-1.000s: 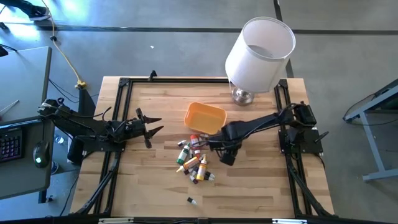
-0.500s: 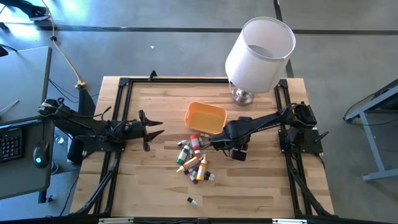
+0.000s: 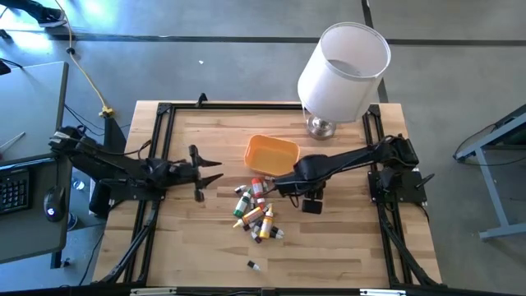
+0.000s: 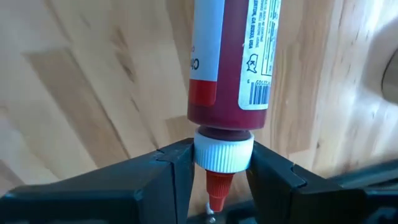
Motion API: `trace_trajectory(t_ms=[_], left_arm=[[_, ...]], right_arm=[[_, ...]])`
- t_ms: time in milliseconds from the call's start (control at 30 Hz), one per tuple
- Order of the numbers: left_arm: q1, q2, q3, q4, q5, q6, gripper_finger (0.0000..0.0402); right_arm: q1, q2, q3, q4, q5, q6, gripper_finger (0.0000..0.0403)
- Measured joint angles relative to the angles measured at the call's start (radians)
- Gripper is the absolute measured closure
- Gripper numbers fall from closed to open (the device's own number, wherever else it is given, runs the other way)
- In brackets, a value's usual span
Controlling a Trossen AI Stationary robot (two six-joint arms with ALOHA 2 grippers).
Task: Pick & Place food coloring
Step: Put the large red food coloring bottle into the yellow container
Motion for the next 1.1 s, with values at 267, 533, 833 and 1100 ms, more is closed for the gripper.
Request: trace_trajectory(t_ms=[267,533,833,1100], left_arm=[[0.000,0.310,0.256,-0.190,-0.013,0.021,0.0238],[0.000,0.573,0.554,-0.310,0.044,0.185,0.0238],[0.000,0.804,0.781,-0.464,0.096,0.317,0.0238],[0.002,0.859,0.837,-0.457,-0.017,0.362,0.0238]], right_arm=[[0.000,-0.002,0.106,0.101,-0.006,0.016,0.0279],[0.000,-0.002,0.108,0.221,-0.078,0.032,0.0279],[0.001,-0.001,0.107,0.222,-0.058,0.033,0.0279],[0.002,-0.001,0.107,0.236,-0.060,0.033,0.0279]])
